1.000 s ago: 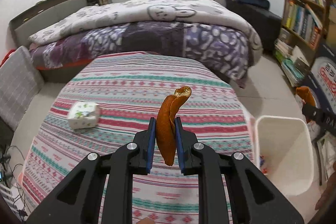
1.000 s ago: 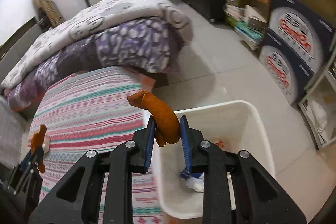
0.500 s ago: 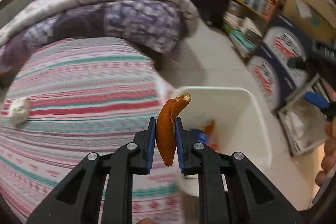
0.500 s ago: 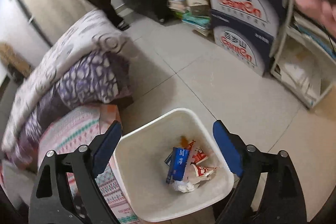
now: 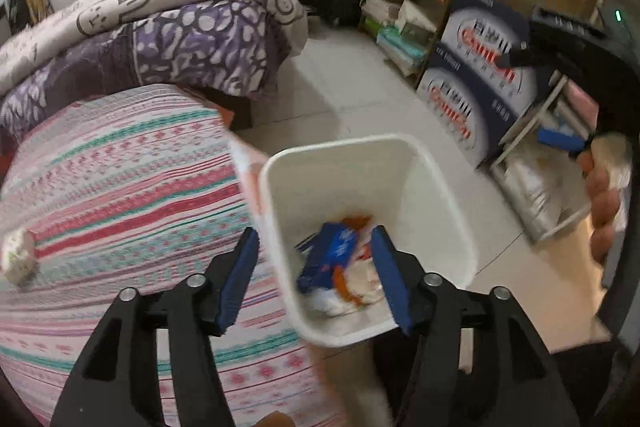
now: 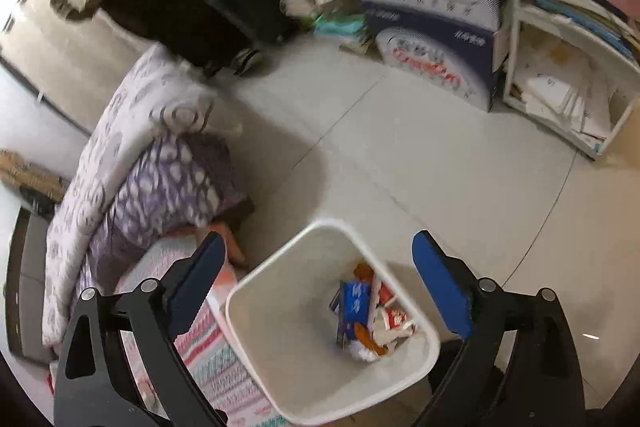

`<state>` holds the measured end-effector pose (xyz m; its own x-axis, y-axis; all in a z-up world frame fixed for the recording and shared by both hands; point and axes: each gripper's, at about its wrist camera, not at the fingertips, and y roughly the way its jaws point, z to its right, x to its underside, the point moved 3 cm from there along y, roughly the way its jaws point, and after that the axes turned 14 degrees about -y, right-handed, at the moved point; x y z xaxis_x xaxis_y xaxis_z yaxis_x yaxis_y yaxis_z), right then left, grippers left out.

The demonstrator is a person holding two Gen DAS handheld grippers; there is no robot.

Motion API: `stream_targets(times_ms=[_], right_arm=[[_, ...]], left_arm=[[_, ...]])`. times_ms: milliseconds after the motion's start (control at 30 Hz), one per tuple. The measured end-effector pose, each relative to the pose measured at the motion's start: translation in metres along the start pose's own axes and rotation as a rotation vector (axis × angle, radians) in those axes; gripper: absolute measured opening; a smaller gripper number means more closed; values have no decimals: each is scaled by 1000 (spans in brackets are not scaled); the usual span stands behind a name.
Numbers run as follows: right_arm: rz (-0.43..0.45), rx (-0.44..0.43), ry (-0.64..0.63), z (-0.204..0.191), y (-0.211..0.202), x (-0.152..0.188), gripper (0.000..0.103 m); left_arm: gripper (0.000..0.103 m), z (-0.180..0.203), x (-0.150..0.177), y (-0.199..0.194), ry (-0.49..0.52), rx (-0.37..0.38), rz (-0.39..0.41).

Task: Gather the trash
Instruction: 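Grasp the white paper cup with the left tool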

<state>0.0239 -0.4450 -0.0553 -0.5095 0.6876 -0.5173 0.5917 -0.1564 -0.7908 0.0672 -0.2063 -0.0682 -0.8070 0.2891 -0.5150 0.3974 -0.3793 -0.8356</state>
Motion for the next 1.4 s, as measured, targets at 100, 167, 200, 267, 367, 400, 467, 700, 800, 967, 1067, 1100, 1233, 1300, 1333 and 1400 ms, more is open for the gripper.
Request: stream_targets(times_ms=[100,167,200,267,367,400,467,700,800,967,1067,1100,1233,1300,1333,1400], right_arm=[[-58,-27,-71,-26,11,16,91],[-91,-45,-135,-49,19,30,91],[-104,-54,-157,-59,22,35,91],[-138,-82,-216,-87,31,50,91],[-184,-95,-313,-125,45,72,91],[-195,-99,-339,-136,49,78,91],[-214,-106,-399,-160,56,93,91],[-243,-98,-550,-207,73,121,91],[-271,-96,-563,-214,83,127,91],[-300,-90,-583,-221,91,135,91],[-309,-84,-605,-226,94,141,91],[-312,-86,-608,-226,95,142,91],[-317,-87,-610,-229,96,144,91],[-318,-92,-608,-229,95,145,91],[-317,-96,-608,-229,94,146,91],[-307,-103,-611,-229,89,146,91]], left_arm=[[70,-33,10,3,110,-130,-23],[74,-60,17,6,178,-203,-62],[78,-76,22,8,215,-242,-83],[81,-105,27,11,278,-321,-115],[83,-172,27,19,361,-466,-200],[84,-193,23,21,365,-503,-220],[85,-229,13,21,352,-560,-239],[85,-349,-23,35,391,-677,-341],[85,-369,-23,48,455,-658,-414],[85,-382,-20,72,590,-631,-485],[80,-388,-34,75,550,-548,-492],[70,-390,-38,75,504,-504,-505],[57,-409,-54,63,285,-423,-425],[52,-418,-56,48,158,-392,-356],[51,-422,-57,38,75,-371,-313],[47,-428,-58,8,-118,-284,-208]])
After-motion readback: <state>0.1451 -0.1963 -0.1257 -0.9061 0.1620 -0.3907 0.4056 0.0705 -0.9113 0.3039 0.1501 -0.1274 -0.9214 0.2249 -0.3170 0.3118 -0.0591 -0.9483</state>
